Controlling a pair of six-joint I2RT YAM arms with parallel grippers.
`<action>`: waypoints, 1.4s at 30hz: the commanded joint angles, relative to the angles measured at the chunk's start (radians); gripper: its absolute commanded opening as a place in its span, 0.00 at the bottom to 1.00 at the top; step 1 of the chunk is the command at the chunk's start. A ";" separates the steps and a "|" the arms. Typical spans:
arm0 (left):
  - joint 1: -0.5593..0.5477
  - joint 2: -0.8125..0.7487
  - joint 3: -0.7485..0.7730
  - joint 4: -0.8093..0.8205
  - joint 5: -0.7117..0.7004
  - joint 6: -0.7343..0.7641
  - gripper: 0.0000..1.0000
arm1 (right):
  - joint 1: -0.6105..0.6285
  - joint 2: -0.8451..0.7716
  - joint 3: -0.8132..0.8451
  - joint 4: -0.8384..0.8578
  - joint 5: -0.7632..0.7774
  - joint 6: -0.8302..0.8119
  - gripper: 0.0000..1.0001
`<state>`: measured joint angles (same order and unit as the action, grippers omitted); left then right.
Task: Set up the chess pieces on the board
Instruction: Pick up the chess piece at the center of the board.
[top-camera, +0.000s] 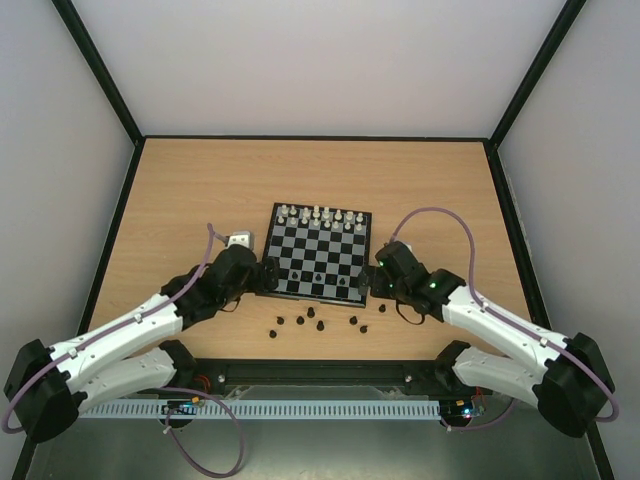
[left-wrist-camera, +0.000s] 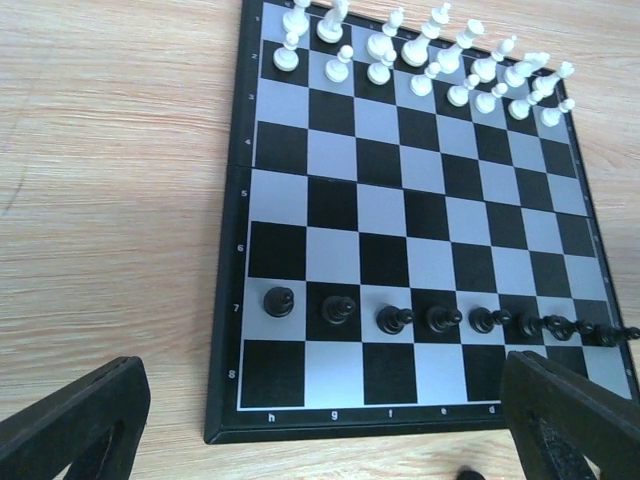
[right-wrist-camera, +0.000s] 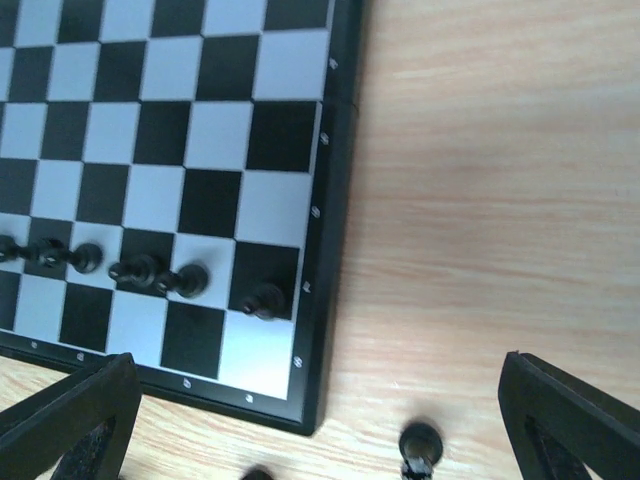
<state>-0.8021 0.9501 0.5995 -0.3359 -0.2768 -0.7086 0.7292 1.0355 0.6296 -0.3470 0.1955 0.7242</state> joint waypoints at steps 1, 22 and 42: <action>-0.004 -0.039 -0.032 0.041 0.053 0.017 0.99 | -0.004 -0.060 -0.069 -0.080 -0.011 0.085 0.99; -0.003 0.024 -0.044 0.129 0.086 0.054 0.99 | 0.006 0.117 -0.038 -0.125 0.036 0.116 0.52; -0.002 0.073 -0.051 0.145 0.102 0.077 0.99 | 0.104 0.166 -0.067 -0.151 0.073 0.197 0.24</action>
<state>-0.8028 1.0355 0.5388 -0.1917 -0.1787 -0.6518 0.8173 1.1934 0.5766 -0.4484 0.2455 0.8833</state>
